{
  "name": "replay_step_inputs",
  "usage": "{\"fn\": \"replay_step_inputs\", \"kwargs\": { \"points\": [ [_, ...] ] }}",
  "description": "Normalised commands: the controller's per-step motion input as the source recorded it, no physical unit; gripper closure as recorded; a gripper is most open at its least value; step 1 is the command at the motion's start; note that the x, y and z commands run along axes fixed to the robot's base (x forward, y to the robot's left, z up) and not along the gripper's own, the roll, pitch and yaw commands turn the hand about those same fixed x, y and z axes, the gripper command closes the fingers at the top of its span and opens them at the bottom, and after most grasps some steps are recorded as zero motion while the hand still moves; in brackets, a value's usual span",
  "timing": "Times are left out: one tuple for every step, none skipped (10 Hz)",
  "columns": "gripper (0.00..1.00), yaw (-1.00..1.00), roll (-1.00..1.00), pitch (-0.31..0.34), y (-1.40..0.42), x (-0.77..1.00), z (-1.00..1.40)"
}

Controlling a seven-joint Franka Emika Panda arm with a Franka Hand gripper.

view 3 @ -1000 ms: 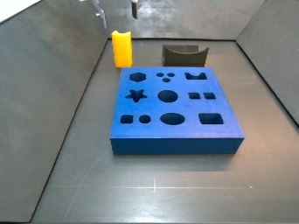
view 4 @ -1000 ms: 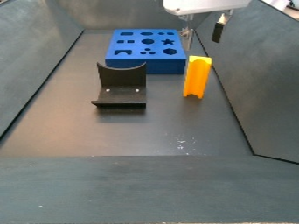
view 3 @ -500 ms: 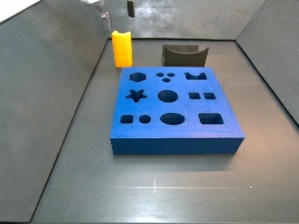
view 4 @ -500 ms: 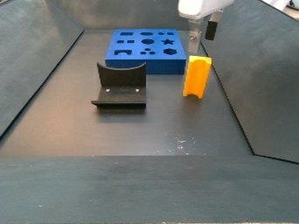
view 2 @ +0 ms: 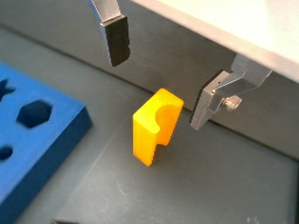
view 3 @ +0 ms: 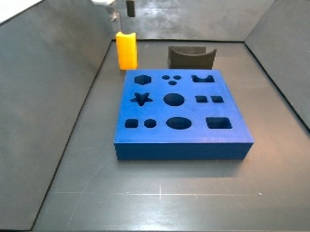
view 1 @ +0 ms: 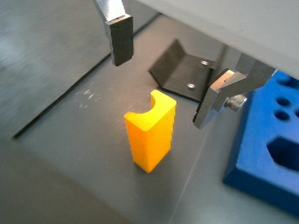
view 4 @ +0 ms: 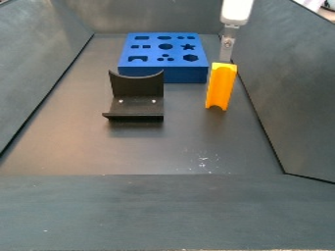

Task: Pick up the arch object. Move up. Place the arch object on the fixture. Regrasp the arch object. Rotate the arch object. Move to above the board. Insert the arch object.
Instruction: Rotate the arch object.

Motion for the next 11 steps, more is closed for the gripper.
{"fn": "replay_step_inputs", "kwargs": {
  "points": [
    [0.0, 1.0, 0.0, -0.004, 0.0, 0.03, -0.01],
    [0.0, 1.0, 0.0, -0.004, 0.0, 0.03, -0.01],
    [0.0, 1.0, 0.0, -0.005, 0.0, 0.03, -0.01],
    [0.0, 1.0, 0.0, -0.005, 0.0, 0.03, -0.01],
    [0.0, 1.0, 0.0, -0.005, 0.0, 0.03, -0.01],
    [0.0, 1.0, 0.0, -0.005, 0.0, 0.03, -0.01],
    [0.0, 1.0, 0.0, -0.005, 0.0, 0.03, -0.01],
    [0.0, 1.0, 0.0, -0.006, 0.0, 0.03, -0.01],
    [0.0, 1.0, 0.0, -0.006, 0.0, 0.03, -0.01],
    [0.0, 1.0, 0.0, -0.006, 0.0, 0.03, -0.01],
    [0.0, 1.0, 0.0, -0.007, 0.0, 0.03, -0.01]
  ]
}}
